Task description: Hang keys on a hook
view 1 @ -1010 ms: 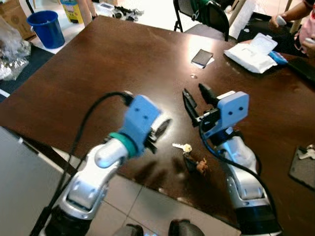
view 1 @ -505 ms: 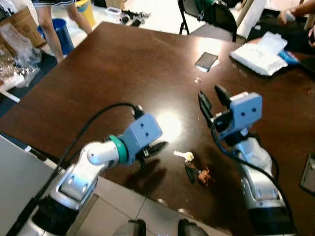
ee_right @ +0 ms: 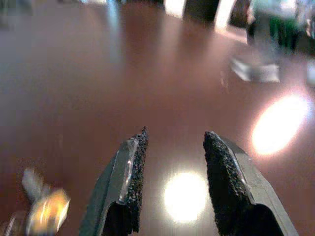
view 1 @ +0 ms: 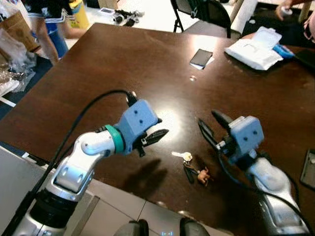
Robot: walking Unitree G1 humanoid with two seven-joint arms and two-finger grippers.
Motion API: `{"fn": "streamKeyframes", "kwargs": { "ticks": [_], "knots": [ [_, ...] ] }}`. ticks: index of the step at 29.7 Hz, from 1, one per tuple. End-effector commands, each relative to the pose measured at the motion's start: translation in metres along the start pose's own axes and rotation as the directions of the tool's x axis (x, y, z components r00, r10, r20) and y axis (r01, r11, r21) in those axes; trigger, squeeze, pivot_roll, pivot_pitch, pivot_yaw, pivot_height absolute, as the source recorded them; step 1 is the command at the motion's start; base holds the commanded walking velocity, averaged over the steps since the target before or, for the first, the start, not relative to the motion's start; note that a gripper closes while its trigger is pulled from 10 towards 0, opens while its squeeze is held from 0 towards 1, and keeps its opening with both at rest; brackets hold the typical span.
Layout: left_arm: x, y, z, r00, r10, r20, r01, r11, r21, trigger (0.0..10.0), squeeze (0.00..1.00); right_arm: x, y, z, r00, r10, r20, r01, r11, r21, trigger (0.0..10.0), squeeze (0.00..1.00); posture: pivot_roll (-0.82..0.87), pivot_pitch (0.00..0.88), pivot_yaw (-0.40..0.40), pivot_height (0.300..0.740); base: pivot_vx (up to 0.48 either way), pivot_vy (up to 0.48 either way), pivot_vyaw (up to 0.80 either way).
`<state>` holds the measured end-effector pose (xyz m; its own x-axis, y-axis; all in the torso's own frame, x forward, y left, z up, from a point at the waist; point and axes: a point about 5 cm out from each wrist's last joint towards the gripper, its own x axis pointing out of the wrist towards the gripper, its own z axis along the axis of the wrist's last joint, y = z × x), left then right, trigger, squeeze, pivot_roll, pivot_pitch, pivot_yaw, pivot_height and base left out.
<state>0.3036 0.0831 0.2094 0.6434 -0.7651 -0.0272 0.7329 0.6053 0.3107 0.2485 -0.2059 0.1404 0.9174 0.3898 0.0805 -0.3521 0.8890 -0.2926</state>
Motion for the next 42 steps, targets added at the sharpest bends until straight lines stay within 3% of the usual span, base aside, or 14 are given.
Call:
{"fn": "streamKeyframes", "kwargs": {
  "ticks": [1,5,6,7,10,11,15,20,24,30,32,34,39,42],
  "knots": [
    [-0.001,0.002,0.0,1.0,0.019,-0.008,-0.019,1.0,-0.023,10.0,0.0,-0.003,0.004,-0.002,1.0,0.006,-0.01,-0.005,0.999,0.041,10.0,0.0,-0.1,0.152,0.191,0.74,0.0,0.0,0.0],
    [0.001,0.004,0.001,0.999,0.04,-0.014,-0.04,0.999,-0.031,10.0,0.0,-0.007,0.011,-0.003,1.0,0.007,-0.019,-0.005,0.998,0.065,10.0,0.0,-0.1,0.152,0.191,0.74,0.0,0.0,0.0],
    [0.002,0.003,0.001,0.998,0.056,-0.022,-0.057,0.997,-0.048,10.0,0.0,-0.004,0.027,0.0,0.999,0.049,-0.001,-0.049,0.994,0.095,10.0,0.0,-0.12,0.154,0.189,0.74,0.0,0.0,0.0],
    [-0.001,-0.005,-0.002,0.999,0.022,-0.032,-0.025,0.997,-0.075,10.0,0.0,0.002,0.047,0.004,0.993,0.112,0.02,-0.114,0.987,0.113,10.0,0.0,-0.12,0.154,0.18,0.74,0.0,0.0,0.0],
    [-0.007,-0.018,-0.008,0.998,-0.043,-0.049,0.038,0.994,-0.101,10.0,0.0,0.004,0.06,0.006,0.986,0.161,0.03,-0.164,0.979,0.118,10.0,0.0,-0.11,0.153,0.175,0.74,0.0,0.0,0.0],
    [-0.013,-0.032,-0.014,0.991,-0.116,-0.073,0.107,0.987,-0.119,10.0,0.0,0.003,0.064,0.006,0.982,0.189,0.028,-0.191,0.974,0.119,10.0,0.0,-0.11,0.152,0.172,0.74,0.0,0.0,0.0],
    [-0.021,-0.053,-0.029,0.97,-0.197,-0.145,0.177,0.974,-0.139,10.0,0.0,-0.004,0.055,0.002,0.983,0.184,-0.007,-0.182,0.978,0.101,10.0,0.0,-0.11,0.15,0.17,0.74,0.0,0.0,0.0],
    [-0.019,-0.05,-0.043,0.958,-0.179,-0.225,0.153,0.98,-0.13,10.0,0.0,-0.005,0.037,0.0,0.993,0.119,-0.025,-0.117,0.991,0.07,10.0,0.0,-0.11,0.144,0.171,0.74,0.0,0.0,0.0],
    [-0.018,-0.045,-0.04,0.958,-0.185,-0.22,0.16,0.979,-0.127,10.0,0.0,-0.003,0.029,0.002,0.995,0.094,-0.024,-0.092,0.994,0.059,10.0,0.0,-0.11,0.141,0.17,0.74,0.0,0.0,0.0],
    [-0.019,-0.044,-0.033,0.956,-0.211,-0.203,0.187,0.974,-0.13,10.0,0.0,-0.016,0.011,-0.005,0.992,0.075,-0.097,-0.075,0.997,0.005,10.0,0.0,-0.11,0.143,0.166,0.74,0.0,0.0,0.0],
    [-0.02,-0.048,-0.031,0.954,-0.223,-0.199,0.199,0.971,-0.136,10.0,0.0,-0.015,0.002,-0.016,0.979,0.096,-0.179,-0.103,0.994,-0.032,10.0,0.0,-0.1,0.143,0.167,0.74,0.0,0.0,0.0],
    [-0.021,-0.05,-0.03,0.954,-0.227,-0.198,0.202,0.97,-0.137,10.0,0.0,-0.011,0.002,-0.016,0.973,0.125,-0.194,-0.136,0.99,-0.042,10.0,0.0,-0.1,0.144,0.167,0.74,0.0,0.0,0.0],
    [-0.02,-0.051,-0.026,0.955,-0.23,-0.189,0.207,0.969,-0.136,10.0,0.0,0.003,0.012,0.0,0.925,0.343,-0.164,-0.354,0.934,-0.043,10.0,0.0,-0.09,0.153,0.154,0.74,0.0,0.0,0.0],
    [-0.02,-0.051,-0.026,0.954,-0.232,-0.189,0.208,0.968,-0.137,10.0,0.0,0.002,0.013,0.002,0.913,0.374,-0.164,-0.385,0.922,-0.041,10.0,0.0,-0.09,0.153,0.154,0.74,0.0,0.0,0.0]
  ]
}}
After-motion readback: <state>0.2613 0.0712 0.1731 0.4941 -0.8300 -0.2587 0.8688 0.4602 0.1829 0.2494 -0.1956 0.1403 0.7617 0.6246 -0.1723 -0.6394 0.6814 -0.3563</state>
